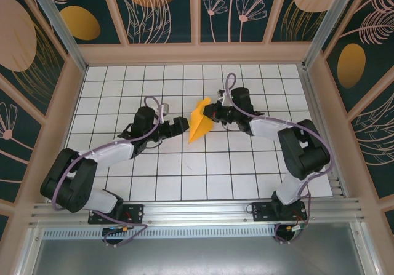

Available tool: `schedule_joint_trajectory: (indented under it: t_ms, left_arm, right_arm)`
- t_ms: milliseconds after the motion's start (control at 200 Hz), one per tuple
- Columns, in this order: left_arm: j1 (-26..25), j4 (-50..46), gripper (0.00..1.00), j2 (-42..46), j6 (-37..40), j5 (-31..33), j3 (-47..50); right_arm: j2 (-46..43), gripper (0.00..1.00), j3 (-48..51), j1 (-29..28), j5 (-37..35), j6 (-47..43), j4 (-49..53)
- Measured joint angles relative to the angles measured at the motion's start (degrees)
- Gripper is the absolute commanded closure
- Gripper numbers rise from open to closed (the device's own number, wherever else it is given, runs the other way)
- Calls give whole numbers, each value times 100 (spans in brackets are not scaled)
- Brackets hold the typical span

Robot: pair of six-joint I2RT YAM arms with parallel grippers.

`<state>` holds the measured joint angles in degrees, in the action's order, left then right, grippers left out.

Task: Fold a paper plane with a square sheet of paper (pick it up from the middle)
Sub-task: Pick up the paper from the center of the table, then turn over the paper at the center of the table.

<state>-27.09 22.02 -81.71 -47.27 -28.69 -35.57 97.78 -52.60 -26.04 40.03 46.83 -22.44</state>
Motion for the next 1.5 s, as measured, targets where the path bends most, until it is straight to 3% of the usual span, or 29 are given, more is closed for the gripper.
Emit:
schedule_joint_trajectory:
  t_ms: [145, 425, 731, 941, 1121, 1266, 1501]
  left_arm:
    - [22, 802, 4, 50, -457, -417, 203]
    - [22, 1969, 19, 31, -1016, -861, 411]
    - [22, 3182, 58, -452, -1672, -1165, 413]
    - [22, 3416, 63, -562, -1757, -1180, 413]
    - [26, 3416, 79, -562, -1720, -1150, 413]
    - [59, 3191, 89, -555, -1596, -1064, 413]
    - [59, 1792, 92, -286, -861, -612, 210]
  right_arm:
    - [-175, 97, -72, 46, 431, 24, -258]
    - [-181, 96, -107, 44, 1005, 533, -914]
    - [-92, 96, -179, -20, 1300, 831, -1222]
    - [37, 96, -179, -20, 1366, 887, -1235]
    - [55, 94, -181, 2, 1366, 868, -1189]
    - [52, 77, -245, 37, 1353, 739, -1003]
    - [-109, 47, -278, 223, 675, 50, 81]
